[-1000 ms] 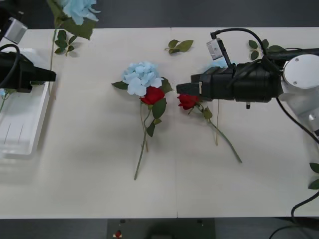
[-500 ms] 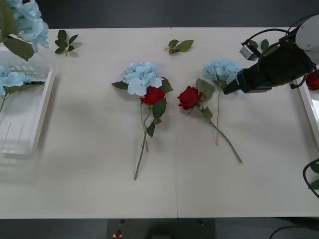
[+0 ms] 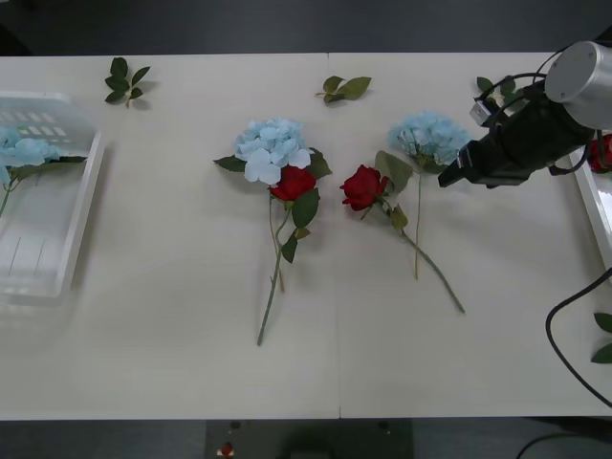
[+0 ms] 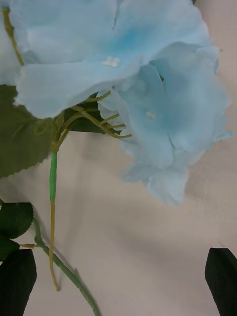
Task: Put the red flowers into the right box and the blue flowers into the left box
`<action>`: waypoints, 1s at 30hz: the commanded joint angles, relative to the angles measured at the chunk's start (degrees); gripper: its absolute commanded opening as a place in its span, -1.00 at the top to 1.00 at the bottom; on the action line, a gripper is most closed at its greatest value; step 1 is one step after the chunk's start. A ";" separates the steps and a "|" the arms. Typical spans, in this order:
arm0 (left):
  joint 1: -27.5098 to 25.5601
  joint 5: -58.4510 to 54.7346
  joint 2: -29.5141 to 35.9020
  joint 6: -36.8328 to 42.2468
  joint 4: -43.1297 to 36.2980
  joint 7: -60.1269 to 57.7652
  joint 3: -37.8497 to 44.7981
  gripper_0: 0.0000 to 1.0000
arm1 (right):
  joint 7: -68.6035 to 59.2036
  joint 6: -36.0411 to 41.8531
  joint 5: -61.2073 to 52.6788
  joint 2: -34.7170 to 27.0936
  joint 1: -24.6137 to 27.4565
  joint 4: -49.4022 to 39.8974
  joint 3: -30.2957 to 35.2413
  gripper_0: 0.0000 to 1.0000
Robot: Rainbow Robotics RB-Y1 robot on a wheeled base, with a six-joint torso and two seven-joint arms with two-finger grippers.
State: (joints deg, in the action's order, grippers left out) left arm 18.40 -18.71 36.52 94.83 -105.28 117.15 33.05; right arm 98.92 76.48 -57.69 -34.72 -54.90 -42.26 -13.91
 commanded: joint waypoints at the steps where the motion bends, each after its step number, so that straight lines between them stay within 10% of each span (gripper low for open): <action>1: 0.58 4.91 1.80 -5.00 4.12 -4.04 -4.57 1.00 | -6.90 -1.68 1.00 1.49 -2.05 -0.72 -0.15 -1.00; 18: 2.69 9.66 1.71 -12.91 18.53 -4.83 -8.53 0.99 | -10.51 -7.40 2.32 7.21 -2.93 -0.72 -0.51 -1.00; 19: 2.78 9.75 1.80 -13.00 18.53 -4.83 -8.61 0.89 | -10.59 -7.48 2.41 7.38 -2.93 -0.72 -0.51 -1.00; 21: 2.78 9.75 1.71 -13.27 18.53 -4.83 -8.70 -0.27 | -11.12 -7.92 3.11 8.00 -2.93 -0.72 -0.51 -1.00; 23: 2.69 9.48 1.80 -13.35 18.44 -4.74 -8.79 -0.80 | -11.47 -8.19 3.46 8.26 -2.93 -0.72 -0.59 -1.00; 30: 2.60 6.32 1.71 -8.52 13.52 -3.16 -8.88 -1.00 | -12.62 -9.33 4.34 9.58 -2.93 -0.54 -0.51 -1.00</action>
State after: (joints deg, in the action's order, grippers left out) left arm 19.25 -10.68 36.53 83.47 -87.30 114.16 24.12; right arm 88.99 67.39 -53.98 -25.46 -54.93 -42.11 -15.16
